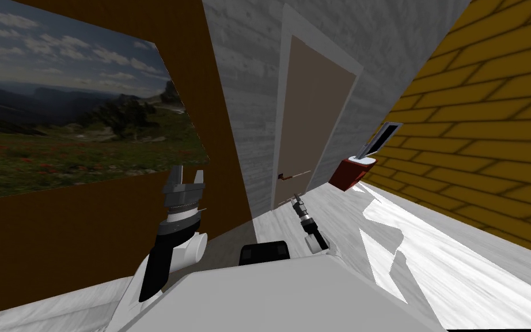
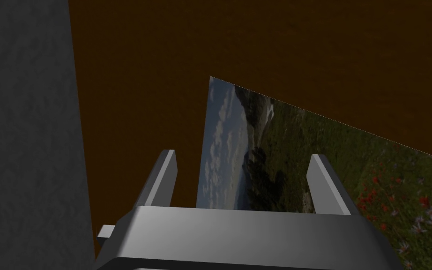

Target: Pull the door open

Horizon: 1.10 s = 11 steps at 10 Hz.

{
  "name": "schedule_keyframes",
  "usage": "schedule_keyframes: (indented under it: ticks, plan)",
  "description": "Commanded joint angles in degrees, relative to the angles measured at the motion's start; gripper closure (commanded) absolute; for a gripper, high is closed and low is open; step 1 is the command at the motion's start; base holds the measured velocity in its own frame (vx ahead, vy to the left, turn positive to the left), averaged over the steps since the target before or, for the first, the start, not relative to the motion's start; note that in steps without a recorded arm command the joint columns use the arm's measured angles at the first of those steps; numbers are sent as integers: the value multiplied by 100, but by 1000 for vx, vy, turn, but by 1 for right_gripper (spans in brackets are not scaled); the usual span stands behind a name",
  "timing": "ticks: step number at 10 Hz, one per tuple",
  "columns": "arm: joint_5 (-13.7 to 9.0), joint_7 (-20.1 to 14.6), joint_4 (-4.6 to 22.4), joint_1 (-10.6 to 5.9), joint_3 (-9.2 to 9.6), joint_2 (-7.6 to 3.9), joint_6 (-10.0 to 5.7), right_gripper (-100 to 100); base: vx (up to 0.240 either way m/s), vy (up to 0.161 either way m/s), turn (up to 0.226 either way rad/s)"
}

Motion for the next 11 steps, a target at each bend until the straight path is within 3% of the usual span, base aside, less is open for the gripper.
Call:
schedule_keyframes:
  ticks: [1,11]
  plan:
    - [-15,-51,238,-70,23,-36,-69,-100,76,-70,120]
    - [-110,-365,1453,-438,141,-289,-351,-100,70,-72,105]
